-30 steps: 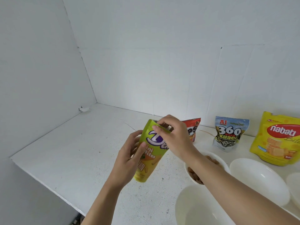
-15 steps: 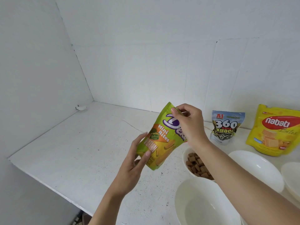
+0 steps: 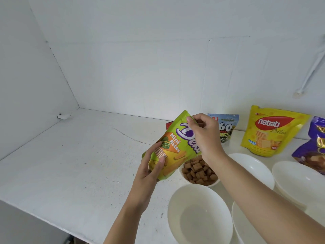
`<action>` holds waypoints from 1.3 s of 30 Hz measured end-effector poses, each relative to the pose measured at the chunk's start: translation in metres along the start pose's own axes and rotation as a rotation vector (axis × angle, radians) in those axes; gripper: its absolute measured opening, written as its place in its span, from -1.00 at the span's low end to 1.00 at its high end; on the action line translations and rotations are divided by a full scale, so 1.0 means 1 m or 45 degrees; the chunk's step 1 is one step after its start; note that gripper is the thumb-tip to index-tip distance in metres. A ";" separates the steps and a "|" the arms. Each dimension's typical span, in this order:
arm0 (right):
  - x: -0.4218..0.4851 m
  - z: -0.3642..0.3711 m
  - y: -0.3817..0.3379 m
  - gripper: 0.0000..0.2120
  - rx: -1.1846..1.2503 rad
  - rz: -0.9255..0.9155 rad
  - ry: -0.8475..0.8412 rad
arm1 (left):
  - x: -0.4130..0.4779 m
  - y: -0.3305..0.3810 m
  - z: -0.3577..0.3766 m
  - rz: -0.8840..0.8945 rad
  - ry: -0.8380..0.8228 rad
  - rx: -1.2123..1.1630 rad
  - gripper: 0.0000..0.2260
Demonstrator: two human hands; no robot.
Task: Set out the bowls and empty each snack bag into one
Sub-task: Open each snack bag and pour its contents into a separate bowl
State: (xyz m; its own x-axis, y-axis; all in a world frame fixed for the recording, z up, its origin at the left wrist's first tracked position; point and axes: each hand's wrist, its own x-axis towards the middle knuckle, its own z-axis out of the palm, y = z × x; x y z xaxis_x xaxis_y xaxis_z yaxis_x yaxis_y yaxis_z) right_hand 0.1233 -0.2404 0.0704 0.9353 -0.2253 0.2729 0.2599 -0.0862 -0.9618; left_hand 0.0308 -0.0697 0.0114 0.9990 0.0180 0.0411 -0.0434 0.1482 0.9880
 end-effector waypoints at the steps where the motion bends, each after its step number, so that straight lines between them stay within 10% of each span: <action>1: 0.001 -0.004 0.000 -0.84 -0.016 -0.008 0.005 | 0.000 0.001 0.006 -0.002 0.012 -0.021 -0.65; 10: 0.003 -0.048 -0.014 -0.87 -0.374 -0.164 -0.147 | -0.004 0.014 0.046 -0.011 0.250 -0.136 -0.74; 22: -0.008 -0.115 -0.024 -0.87 -0.003 -0.139 -0.410 | -0.015 0.013 0.094 -0.143 0.284 -0.330 -0.79; 39: 0.014 -0.170 0.008 -0.78 -0.044 -0.033 -0.459 | 0.017 0.024 0.127 0.178 0.349 0.210 -0.87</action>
State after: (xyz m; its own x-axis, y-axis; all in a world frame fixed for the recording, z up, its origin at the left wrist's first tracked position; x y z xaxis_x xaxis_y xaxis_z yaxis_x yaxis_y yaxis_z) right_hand 0.0972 -0.4088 0.0704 0.9548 0.1333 0.2657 0.2819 -0.1219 -0.9517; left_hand 0.0483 -0.1913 0.0545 0.9423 0.2952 0.1582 -0.1544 -0.0362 0.9873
